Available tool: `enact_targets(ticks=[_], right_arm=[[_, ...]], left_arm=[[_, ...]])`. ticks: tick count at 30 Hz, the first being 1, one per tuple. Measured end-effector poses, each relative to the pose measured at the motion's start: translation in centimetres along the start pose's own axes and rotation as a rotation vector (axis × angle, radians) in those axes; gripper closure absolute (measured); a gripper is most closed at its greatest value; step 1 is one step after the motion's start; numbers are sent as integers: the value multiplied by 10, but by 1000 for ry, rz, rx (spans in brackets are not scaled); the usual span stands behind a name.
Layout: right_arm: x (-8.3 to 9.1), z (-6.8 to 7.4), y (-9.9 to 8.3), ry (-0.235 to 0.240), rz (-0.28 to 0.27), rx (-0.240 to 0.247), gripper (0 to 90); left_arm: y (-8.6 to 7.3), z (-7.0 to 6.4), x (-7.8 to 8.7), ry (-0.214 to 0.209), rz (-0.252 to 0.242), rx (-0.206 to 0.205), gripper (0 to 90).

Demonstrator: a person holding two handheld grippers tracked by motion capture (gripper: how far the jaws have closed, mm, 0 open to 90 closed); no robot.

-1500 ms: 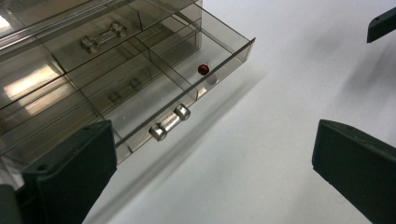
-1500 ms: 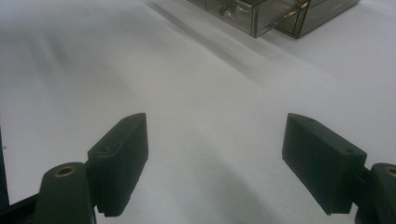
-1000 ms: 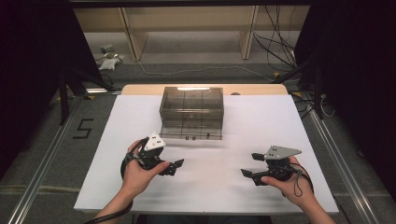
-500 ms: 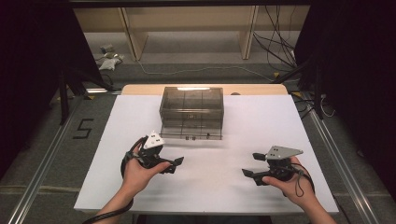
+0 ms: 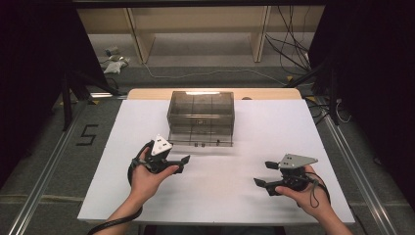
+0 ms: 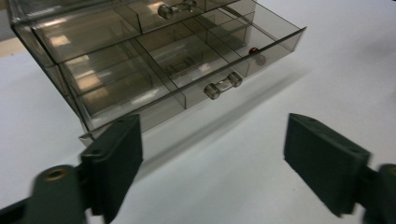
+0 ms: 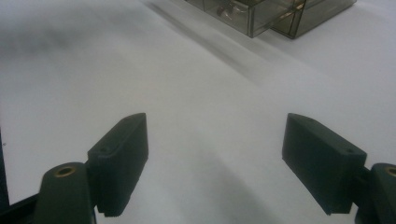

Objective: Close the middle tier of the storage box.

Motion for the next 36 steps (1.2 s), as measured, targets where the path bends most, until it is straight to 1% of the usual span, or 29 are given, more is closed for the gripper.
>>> enact_targets(ticks=[1, 3, 4, 5, 7, 9, 10, 12, 15, 17, 19, 23, 26, 30, 36], right_arm=[[0, 0, 0, -2, -1, 0, 235], [0, -1, 0, -5, -2, -2, 235], [0, -1, 0, -6, 1, 0, 235], [0, -1, 0, -8, 3, 0, 234], [-1, -2, 1, -11, 6, 0, 234], [-2, -2, 1, -13, 10, 7, 235], [-2, -2, 1, -16, 12, 6, 235], [-2, -2, 2, -22, 12, 5, 234], [-1, -1, 2, -23, 9, 7, 235], [-1, -1, 1, -23, 11, 3, 234], [-1, -1, 1, -21, 9, 1, 234], [-1, -1, 1, -16, 7, -1, 234], [-1, -1, 1, -13, 7, -1, 235], [-1, -1, 1, -11, 7, -1, 234], [-1, -1, 1, -11, 6, 0, 234]], left_arm=[[-1, 1, -1, 15, 4, -6, 357], [-3, 2, -5, 17, 5, -7, 435], [-4, 2, -6, 15, 7, -13, 478], [-4, 2, -7, 19, 11, -29, 525], [-5, 3, -11, 45, 15, -51, 661], [-6, 4, -14, 52, 28, -59, 772], [-7, 4, -18, 54, 33, -56, 813], [-10, 5, -24, 46, 61, -70, 865], [-14, 4, -31, 42, 77, -77, 893], [-14, 5, -35, 43, 83, -83, 894], [-13, 4, -39, 41, 80, -79, 895], [-11, -1, -48, 27, 78, -84, 896], [-10, -4, -54, 19, 76, -77, 896], [-10, -5, -58, 20, 80, -87, 898], [-9, -5, -63, 22, 75, -78, 898]])
Point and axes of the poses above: each handheld gripper's, and its own axes: x roughly backward along the jaws, y roughly out of its top, z roughly to its left, the point moved 3 cm from there along -x, roughly forward along the jaws, and after that the axes turned 13 degrees about -z, right-handed, at the moved point
